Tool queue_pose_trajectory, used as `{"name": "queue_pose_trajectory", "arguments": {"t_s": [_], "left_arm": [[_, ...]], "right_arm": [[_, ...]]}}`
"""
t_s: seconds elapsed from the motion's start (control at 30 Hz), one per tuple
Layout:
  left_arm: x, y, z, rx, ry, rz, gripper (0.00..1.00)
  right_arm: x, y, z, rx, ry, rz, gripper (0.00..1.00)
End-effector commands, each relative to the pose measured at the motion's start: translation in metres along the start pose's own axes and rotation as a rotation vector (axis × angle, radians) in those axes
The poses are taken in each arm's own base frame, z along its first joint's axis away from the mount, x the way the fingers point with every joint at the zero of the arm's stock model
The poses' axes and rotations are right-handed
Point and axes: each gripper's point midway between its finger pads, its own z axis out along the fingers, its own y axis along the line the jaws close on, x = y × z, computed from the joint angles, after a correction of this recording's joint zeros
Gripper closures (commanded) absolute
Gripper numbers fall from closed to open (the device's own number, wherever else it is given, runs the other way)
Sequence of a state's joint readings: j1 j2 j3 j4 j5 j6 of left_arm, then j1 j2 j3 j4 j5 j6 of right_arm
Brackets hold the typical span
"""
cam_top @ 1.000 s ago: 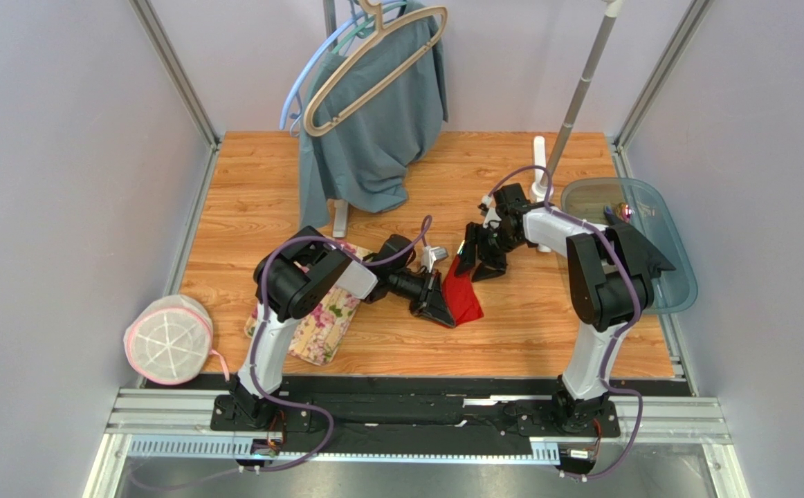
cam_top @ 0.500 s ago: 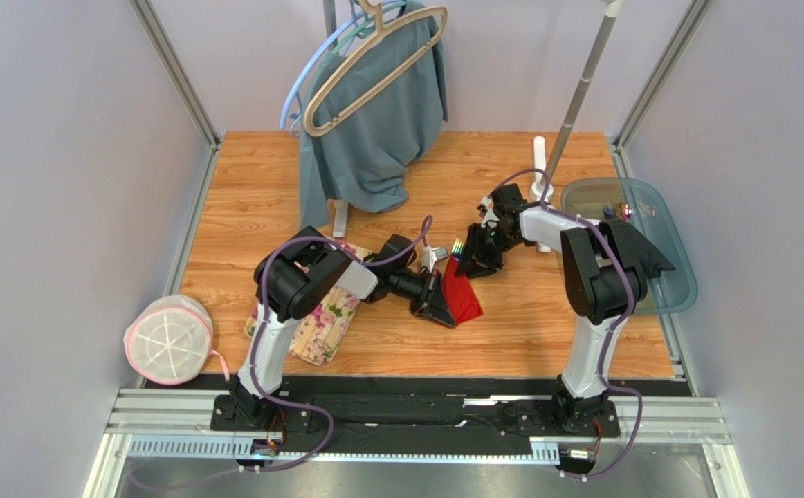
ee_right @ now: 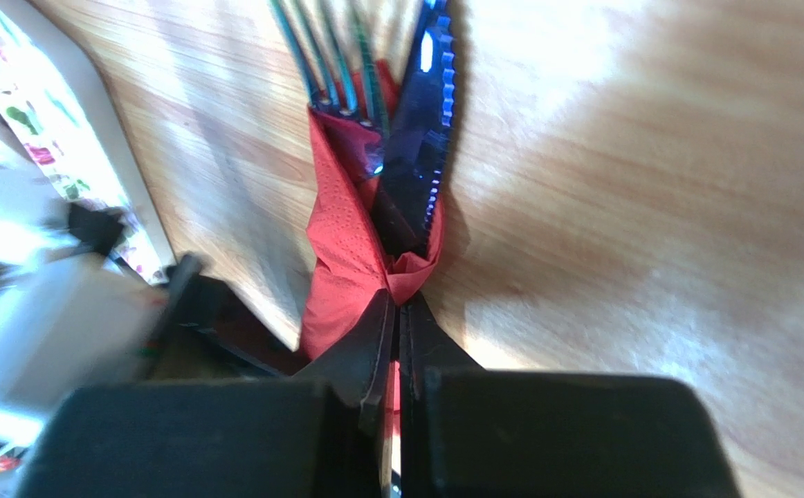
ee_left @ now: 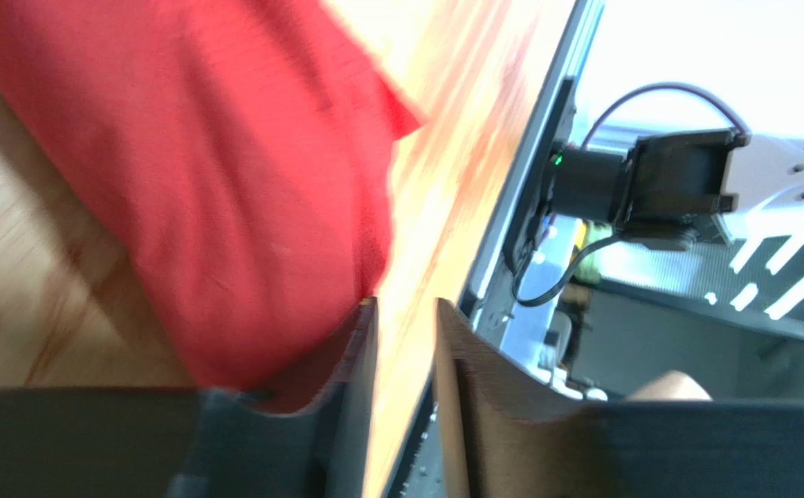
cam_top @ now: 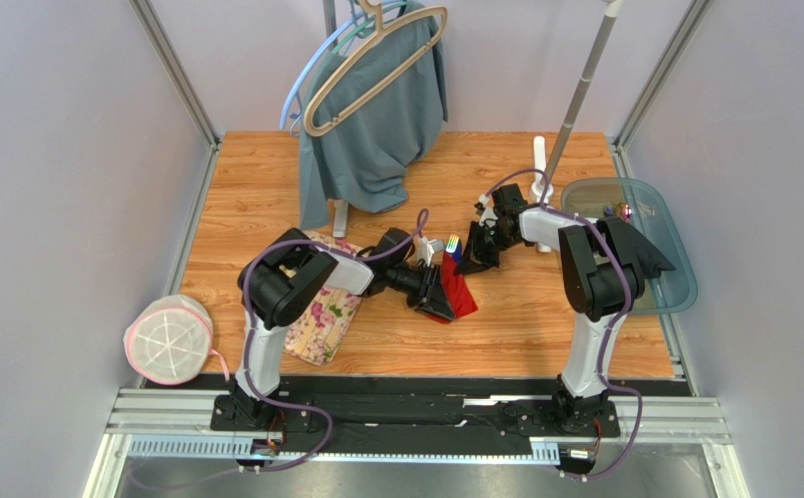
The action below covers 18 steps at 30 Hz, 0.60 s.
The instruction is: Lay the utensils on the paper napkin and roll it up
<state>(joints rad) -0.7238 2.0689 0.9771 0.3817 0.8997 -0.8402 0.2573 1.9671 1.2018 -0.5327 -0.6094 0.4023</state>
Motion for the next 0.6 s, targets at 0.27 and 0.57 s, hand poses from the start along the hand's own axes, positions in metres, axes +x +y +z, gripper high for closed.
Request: {"name": "queue_pose_trajectory", "arguments": {"t_s": [0.27,0.57], "left_arm": [[-0.044,-0.075,-0.105,-0.178,-0.189,0.396,0.29],[-0.061,-0.101,-0.183,-0.283,-0.384,0.567,0.23]], "right_arm": [[-0.014,0.031,-0.012,-0.164,-0.100,-0.112,1.00],[-0.020,0.057,-0.030,-0.252,-0.148,-0.179,1.00]]}}
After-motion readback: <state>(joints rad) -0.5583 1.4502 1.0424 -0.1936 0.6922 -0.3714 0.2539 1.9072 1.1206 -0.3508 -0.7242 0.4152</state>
